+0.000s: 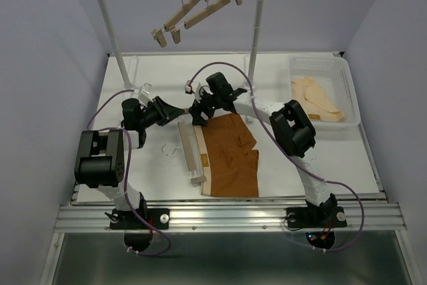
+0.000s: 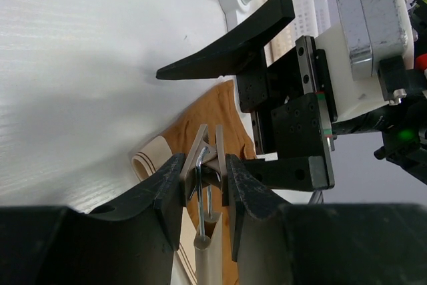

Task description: Clip the underwear to the hanger

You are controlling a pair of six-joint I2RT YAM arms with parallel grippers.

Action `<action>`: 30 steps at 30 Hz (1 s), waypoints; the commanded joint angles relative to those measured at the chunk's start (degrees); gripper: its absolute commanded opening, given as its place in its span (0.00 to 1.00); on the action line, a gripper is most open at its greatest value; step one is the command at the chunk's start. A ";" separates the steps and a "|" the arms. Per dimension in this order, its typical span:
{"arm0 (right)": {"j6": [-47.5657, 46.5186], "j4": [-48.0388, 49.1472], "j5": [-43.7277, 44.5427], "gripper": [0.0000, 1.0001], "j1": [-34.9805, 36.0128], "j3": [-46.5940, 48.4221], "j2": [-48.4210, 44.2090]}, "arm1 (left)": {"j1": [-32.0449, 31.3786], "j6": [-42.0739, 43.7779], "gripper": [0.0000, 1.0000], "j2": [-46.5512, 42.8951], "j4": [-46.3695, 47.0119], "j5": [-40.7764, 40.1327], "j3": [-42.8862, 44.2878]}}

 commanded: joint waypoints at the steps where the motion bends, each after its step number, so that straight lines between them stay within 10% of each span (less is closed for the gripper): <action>1: -0.79 2.60 0.77 0.89 1.78 3.99 2.32 | -0.18 0.66 0.00 0.02 3.02 2.52 2.51; 11: -1.40 1.46 4.90 0.76 1.78 2.33 3.92 | -0.18 0.75 0.00 0.64 3.10 2.87 2.69; 18: -1.58 1.55 7.89 0.52 1.78 -4.09 1.19 | -0.18 0.57 0.00 0.99 3.37 2.78 2.60; 25: 1.49 1.81 6.84 0.04 1.78 -2.70 0.48 | -0.18 1.10 0.00 0.72 3.28 3.66 2.25; 30: 8.96 7.34 9.83 0.01 1.78 -3.39 -3.63 | -0.27 2.06 0.00 0.20 3.45 4.28 1.81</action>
